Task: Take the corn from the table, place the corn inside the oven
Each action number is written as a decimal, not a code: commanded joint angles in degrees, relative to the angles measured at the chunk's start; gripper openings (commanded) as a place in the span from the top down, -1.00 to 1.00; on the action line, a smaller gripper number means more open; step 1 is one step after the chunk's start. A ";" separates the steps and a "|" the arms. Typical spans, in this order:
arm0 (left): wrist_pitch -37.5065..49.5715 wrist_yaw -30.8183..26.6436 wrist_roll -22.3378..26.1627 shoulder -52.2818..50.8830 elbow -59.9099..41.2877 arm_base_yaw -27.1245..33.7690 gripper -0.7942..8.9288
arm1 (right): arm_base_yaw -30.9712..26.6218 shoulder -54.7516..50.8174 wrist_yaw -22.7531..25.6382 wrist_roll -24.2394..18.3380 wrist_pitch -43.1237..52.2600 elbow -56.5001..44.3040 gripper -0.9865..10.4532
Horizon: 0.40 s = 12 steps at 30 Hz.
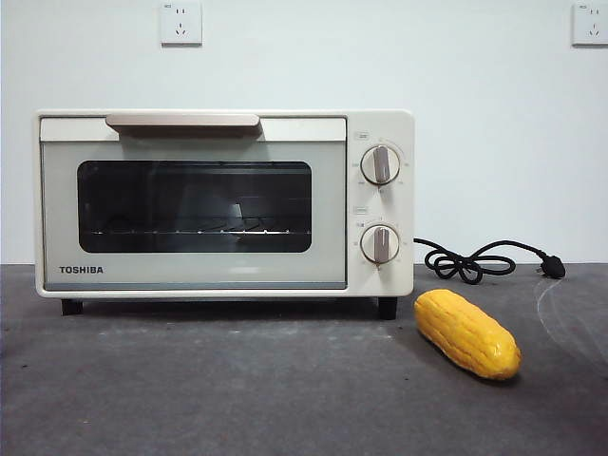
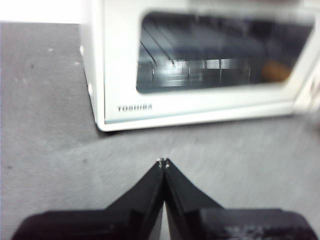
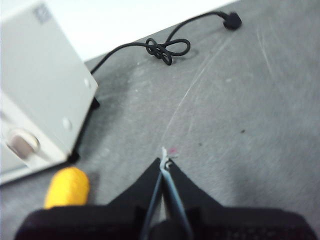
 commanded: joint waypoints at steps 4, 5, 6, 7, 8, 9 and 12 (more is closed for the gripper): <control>5.42 0.26 -15.61 -0.17 -0.15 0.15 0.84 | 0.02 -0.02 -0.22 9.46 2.29 -0.26 0.83; 6.05 0.28 -16.35 -0.17 -0.15 0.15 0.84 | 0.02 -0.02 -0.31 10.54 2.25 -0.13 0.83; 6.86 0.26 -16.70 -0.17 -0.15 0.15 0.84 | 0.02 -0.02 -1.44 11.34 2.25 0.00 0.83; 7.65 0.33 -18.36 -0.17 -0.07 0.17 0.84 | 0.02 -0.02 -3.21 11.47 2.23 0.22 0.83; 7.67 0.74 -20.31 -0.17 0.31 0.15 0.84 | 0.02 -0.02 -4.83 11.47 2.32 0.39 0.83; 7.65 1.97 -21.14 -0.17 0.94 0.17 0.84 | 0.02 -0.02 -6.29 11.45 2.05 0.79 0.82; 7.61 4.44 -21.18 0.20 3.10 0.17 0.84 | 0.02 0.02 -8.48 11.30 1.22 2.40 0.82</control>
